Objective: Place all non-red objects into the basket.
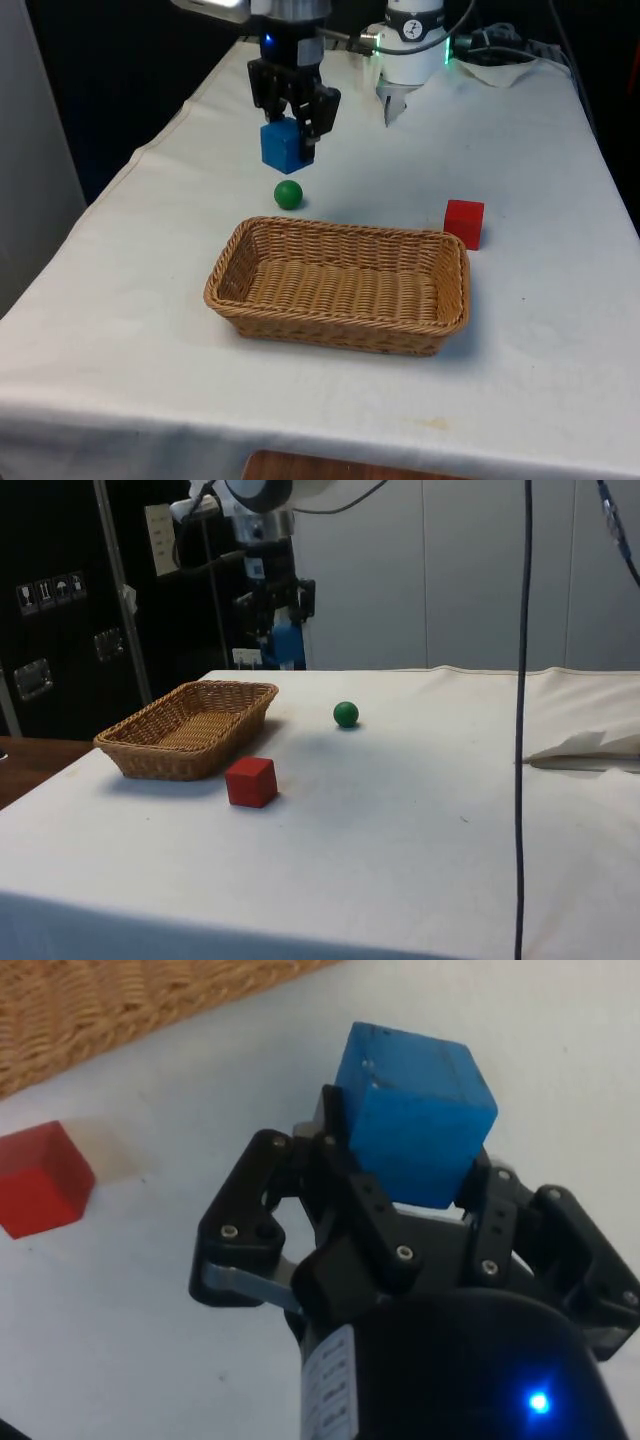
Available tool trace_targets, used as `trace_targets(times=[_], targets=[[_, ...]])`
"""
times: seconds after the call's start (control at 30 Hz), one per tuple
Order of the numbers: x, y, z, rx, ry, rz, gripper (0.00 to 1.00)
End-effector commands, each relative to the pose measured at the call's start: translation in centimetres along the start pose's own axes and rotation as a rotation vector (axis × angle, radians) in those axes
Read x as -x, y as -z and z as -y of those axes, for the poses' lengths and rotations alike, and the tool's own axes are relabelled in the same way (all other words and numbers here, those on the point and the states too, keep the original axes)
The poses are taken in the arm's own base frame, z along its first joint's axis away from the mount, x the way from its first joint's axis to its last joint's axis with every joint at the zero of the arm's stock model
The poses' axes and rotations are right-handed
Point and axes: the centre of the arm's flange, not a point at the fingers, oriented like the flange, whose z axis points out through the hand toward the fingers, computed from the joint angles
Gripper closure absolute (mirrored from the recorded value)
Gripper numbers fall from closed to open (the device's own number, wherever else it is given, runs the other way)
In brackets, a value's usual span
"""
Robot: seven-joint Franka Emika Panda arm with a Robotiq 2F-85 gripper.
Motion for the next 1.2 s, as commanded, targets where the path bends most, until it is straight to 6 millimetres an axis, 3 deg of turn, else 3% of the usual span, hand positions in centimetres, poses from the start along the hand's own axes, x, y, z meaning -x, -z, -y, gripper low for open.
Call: trace_targets(times=[0.0, 0.8, 1.17], targets=[[-0.3, 0.1, 0.2, -0.014, 0.009, 0.011, 0.97], [-2.8, 0.2, 2.4, -0.043, 0.096, -0.037, 0.97], [-3.9, -1.8, 5.2, -0.06, 0.127, -0.089, 0.97]])
